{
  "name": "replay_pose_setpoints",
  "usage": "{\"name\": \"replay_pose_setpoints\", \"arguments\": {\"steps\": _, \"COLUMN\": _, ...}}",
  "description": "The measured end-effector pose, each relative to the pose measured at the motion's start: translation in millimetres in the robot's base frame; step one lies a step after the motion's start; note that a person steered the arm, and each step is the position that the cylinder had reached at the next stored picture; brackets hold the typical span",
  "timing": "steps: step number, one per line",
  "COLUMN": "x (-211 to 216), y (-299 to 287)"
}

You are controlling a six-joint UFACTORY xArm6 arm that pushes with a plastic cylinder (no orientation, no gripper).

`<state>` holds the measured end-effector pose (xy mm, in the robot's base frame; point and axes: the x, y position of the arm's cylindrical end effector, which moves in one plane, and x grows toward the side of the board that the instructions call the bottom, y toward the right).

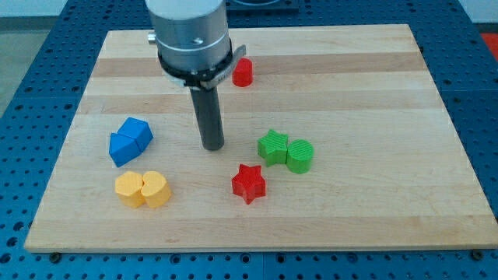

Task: Place your hand at the left of the red circle

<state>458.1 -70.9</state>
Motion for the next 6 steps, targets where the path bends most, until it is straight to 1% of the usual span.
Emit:
{"name": "replay_pose_setpoints", "arguments": {"steps": 1, "x": -44, "y": 0}}
{"name": "replay_pose_setpoints", "arguments": {"steps": 3, "x": -97, "y": 0}}
{"name": "replay_pose_setpoints", "arguments": {"steps": 5, "x": -129, "y": 0}}
{"name": "replay_pose_setpoints", "arguments": {"steps": 6, "x": -129, "y": 2}}
